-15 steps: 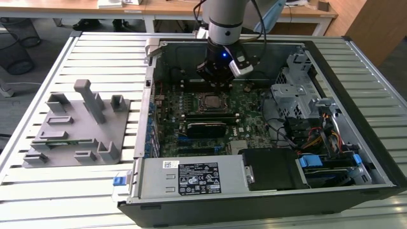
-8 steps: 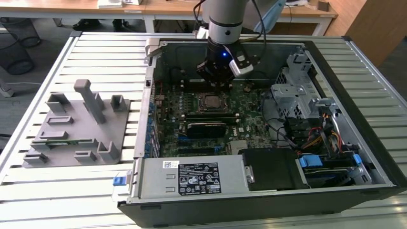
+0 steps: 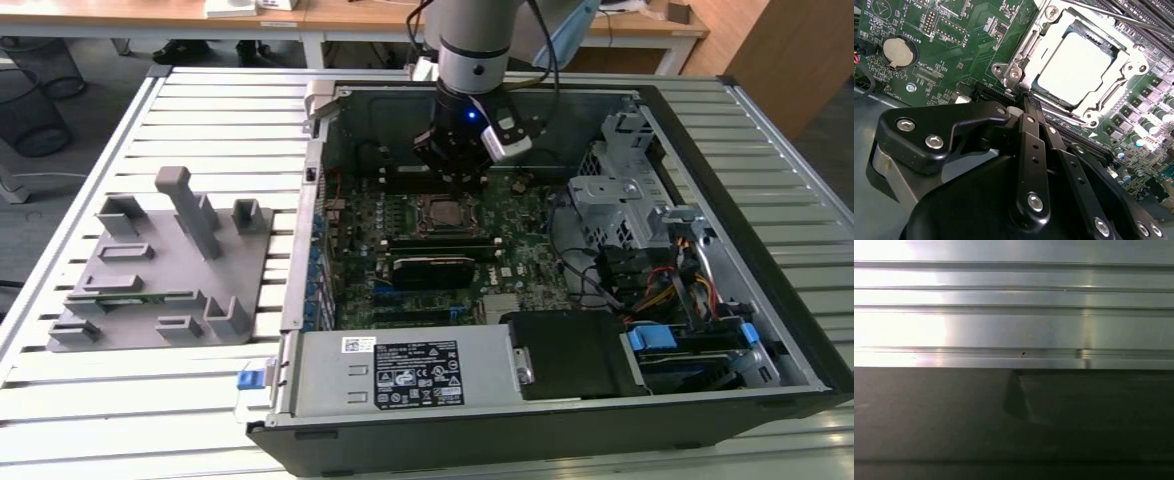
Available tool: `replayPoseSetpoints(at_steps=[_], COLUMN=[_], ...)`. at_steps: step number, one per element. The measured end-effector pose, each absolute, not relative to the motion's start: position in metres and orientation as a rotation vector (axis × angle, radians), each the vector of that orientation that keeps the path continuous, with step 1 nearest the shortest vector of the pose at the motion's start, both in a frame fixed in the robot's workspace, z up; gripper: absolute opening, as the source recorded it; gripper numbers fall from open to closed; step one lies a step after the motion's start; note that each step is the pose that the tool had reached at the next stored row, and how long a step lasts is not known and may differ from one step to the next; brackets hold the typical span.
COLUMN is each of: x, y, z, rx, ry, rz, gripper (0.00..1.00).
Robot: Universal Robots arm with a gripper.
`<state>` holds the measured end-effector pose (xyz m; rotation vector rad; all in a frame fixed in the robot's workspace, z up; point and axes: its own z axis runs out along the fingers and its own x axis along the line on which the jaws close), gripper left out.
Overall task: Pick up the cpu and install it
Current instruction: 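Install the first cpu locking lever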
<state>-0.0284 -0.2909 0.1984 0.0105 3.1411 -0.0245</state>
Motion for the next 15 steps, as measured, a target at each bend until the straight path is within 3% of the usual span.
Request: replayPoseSetpoints(at_steps=[15], x=[-0.0284], y=[-0.291], z=[0.1987], rx=[0.01], ry=[3.144], rz=[-0.036], gripper=[0.11])
